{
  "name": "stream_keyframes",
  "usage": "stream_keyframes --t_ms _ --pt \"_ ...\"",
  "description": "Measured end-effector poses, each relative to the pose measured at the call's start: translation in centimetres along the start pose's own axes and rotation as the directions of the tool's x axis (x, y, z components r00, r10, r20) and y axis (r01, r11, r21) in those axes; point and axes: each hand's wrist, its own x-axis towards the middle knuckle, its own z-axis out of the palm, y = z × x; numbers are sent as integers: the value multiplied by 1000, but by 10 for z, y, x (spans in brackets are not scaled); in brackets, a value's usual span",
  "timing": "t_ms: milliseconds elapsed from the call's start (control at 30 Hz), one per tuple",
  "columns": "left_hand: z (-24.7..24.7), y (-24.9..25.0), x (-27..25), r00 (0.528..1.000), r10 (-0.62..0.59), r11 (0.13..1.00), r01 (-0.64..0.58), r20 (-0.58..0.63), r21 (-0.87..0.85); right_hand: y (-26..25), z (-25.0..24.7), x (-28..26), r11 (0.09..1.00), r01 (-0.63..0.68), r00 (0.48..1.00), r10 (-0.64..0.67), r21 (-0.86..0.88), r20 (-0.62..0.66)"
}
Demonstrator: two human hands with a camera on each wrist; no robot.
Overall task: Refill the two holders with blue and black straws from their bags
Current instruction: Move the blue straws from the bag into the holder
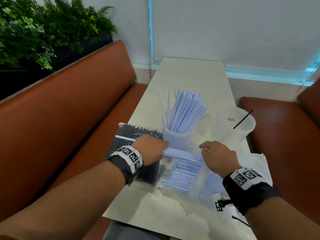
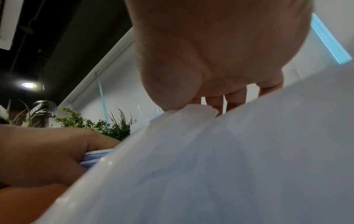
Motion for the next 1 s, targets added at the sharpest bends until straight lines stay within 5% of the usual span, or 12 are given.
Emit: stream_keyframes --t_ms 267,333,400,500,567,733,867,1000 --pt "8 -57 -22 992 -127 989 127 14 -74 3 6 1 1000 13 1000 -13 -8 1" --pt "7 -64 -24 988 -152 984 148 -29 -104 1 3 1 970 33 992 -2 242 -125" --pt "5 -63 -23 984 -159 981 148 -77 -129 -7 -2 -2 795 136 958 46 591 -283" --pt "0 -43 -13 985 -118 981 96 -128 -170 -24 -9 -3 526 157 971 73 836 -228" --pt "-4 -28 -4 980 -96 982 65 -173 -177 -30 -15 -2 521 117 987 36 845 -159" --pt "-14 -9 4 966 -83 985 42 -246 -166 -22 -29 -3 421 199 949 141 885 -280" --pt "-26 18 12 954 5 987 -53 -299 -151 -29 -25 -7 509 192 974 9 839 -228" --pt "-37 21 9 951 -51 978 -14 -303 -208 -32 -34 -4 351 141 987 18 926 -157"
